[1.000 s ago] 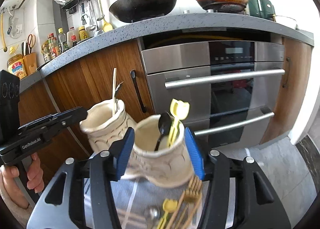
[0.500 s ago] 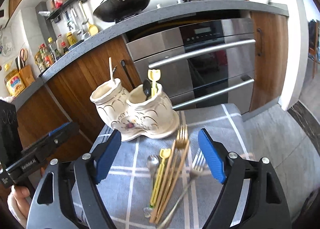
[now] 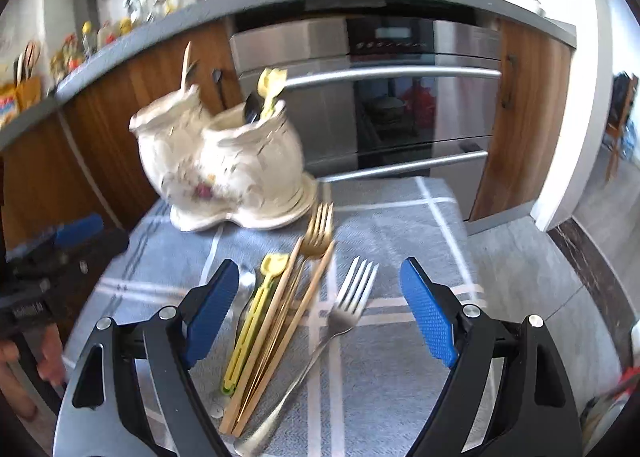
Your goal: Organize utensils
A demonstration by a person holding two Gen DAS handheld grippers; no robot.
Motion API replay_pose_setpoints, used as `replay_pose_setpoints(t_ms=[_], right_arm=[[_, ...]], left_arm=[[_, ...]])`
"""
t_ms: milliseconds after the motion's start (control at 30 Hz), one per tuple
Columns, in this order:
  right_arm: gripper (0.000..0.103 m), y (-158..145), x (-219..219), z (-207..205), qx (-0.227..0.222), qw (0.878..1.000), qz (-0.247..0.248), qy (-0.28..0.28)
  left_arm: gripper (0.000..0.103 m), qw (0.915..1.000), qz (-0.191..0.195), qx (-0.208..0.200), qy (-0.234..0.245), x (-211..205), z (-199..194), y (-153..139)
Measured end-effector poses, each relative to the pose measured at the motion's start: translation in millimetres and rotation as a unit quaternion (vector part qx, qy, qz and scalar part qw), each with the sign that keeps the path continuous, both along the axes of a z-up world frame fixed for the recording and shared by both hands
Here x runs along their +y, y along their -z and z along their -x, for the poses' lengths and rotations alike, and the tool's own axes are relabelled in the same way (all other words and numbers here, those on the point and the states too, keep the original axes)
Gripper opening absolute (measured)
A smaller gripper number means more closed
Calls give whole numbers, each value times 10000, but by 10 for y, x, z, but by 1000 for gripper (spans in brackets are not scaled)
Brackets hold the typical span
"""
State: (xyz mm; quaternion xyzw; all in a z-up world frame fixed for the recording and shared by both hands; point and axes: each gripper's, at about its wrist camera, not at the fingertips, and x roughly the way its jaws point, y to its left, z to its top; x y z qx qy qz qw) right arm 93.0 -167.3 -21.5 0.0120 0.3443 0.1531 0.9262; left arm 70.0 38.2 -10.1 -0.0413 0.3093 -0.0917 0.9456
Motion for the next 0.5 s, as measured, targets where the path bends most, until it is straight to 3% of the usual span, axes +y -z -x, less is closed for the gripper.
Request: replay_pose_setpoints(t_ms=[133,433,500], right_arm=[[79,135,221,-41,149,9993,159,-316],[47,373,689,-124,334,9944,674,-743],[32,396,756,-149,363,9934,741,-792]], left_arm=[[91,9998,65,147,-129,116,-63,80],[91,9996,220,196,-53,199,-69,108],[91,9996,230,180,-20,199,-60,100]])
